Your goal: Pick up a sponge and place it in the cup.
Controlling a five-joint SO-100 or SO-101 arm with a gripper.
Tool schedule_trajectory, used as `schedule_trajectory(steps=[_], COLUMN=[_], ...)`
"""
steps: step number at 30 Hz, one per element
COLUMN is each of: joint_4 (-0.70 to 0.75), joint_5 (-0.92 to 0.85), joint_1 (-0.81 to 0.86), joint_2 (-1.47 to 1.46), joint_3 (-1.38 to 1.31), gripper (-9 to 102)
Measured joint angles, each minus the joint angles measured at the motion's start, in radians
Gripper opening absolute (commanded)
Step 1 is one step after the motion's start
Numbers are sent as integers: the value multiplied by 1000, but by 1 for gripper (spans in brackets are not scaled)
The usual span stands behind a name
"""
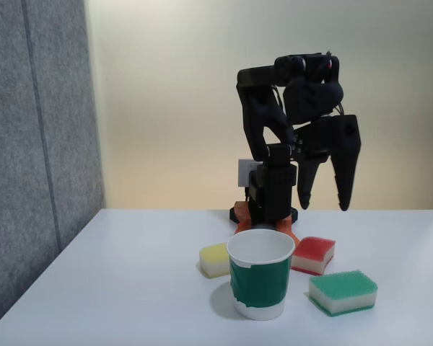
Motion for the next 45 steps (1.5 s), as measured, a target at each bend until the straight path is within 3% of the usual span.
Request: schedule_trajectory(steps=[11, 33, 45], joint_4=[5, -213, -212], joint_5=[-34, -202, -253], joint_1=[-31, -64, -86], joint_2=[18, -130, -202], joint_3=[71, 106, 87], gripper=[35, 39, 39])
